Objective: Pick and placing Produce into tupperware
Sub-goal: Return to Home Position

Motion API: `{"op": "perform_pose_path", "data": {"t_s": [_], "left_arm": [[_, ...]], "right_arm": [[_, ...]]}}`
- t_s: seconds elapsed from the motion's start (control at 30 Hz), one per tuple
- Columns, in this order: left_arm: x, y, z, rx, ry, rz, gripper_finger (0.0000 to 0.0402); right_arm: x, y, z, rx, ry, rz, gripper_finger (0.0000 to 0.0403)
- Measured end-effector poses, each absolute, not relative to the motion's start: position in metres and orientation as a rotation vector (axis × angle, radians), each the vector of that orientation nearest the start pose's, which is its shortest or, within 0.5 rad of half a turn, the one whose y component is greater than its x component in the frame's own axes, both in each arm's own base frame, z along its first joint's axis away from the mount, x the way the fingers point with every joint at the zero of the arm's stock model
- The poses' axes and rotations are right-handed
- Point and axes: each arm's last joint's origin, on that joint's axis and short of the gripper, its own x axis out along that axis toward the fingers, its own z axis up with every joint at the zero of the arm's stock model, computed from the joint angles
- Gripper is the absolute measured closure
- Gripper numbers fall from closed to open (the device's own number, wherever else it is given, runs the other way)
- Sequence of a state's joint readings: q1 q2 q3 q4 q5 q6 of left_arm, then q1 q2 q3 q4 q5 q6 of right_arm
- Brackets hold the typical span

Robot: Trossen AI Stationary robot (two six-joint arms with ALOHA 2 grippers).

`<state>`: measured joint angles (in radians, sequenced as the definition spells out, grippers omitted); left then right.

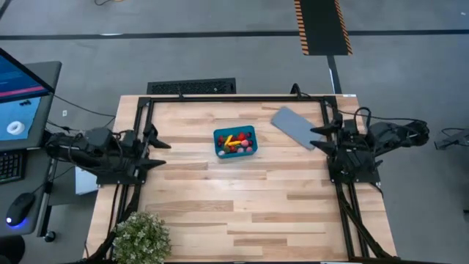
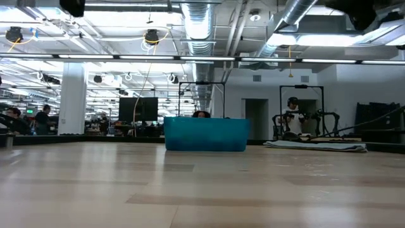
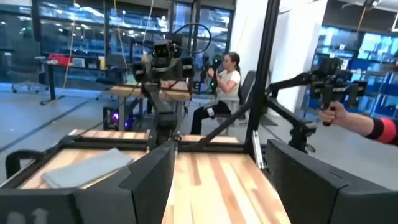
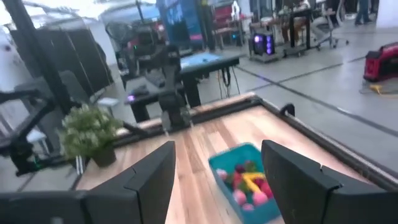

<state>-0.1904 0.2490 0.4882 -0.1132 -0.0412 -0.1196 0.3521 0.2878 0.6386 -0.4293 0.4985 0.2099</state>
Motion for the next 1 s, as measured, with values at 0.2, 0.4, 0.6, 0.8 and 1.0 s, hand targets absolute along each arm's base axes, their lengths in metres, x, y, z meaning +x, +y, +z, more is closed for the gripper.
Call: {"op": "perform_pose_path", "data": {"t_s": [0.2,0.4,0.6,0.8,1.0], "left_arm": [[0.085,-0.015,0.275,-0.136,-0.169,-0.143,0.0157],[0.075,-0.013,0.261,-0.139,-0.239,-0.159,0.0157],[0.076,-0.015,0.238,-0.157,-0.294,-0.227,0.0157],[0.088,-0.016,0.209,-0.193,-0.242,-0.219,0.0157],[0.093,-0.014,0.192,-0.212,-0.241,-0.251,0.0157]], "right_arm": [[0.06,0.007,0.29,0.17,-0.021,-0.145,0.0143],[0.052,0.005,0.273,0.174,-0.127,-0.114,0.0143],[0.063,0.011,0.252,0.097,-0.128,-0.034,0.0143],[0.07,0.015,0.234,0.064,-0.072,-0.005,0.0143],[0.081,0.019,0.207,0.115,-0.027,0.012,0.0143]]}}
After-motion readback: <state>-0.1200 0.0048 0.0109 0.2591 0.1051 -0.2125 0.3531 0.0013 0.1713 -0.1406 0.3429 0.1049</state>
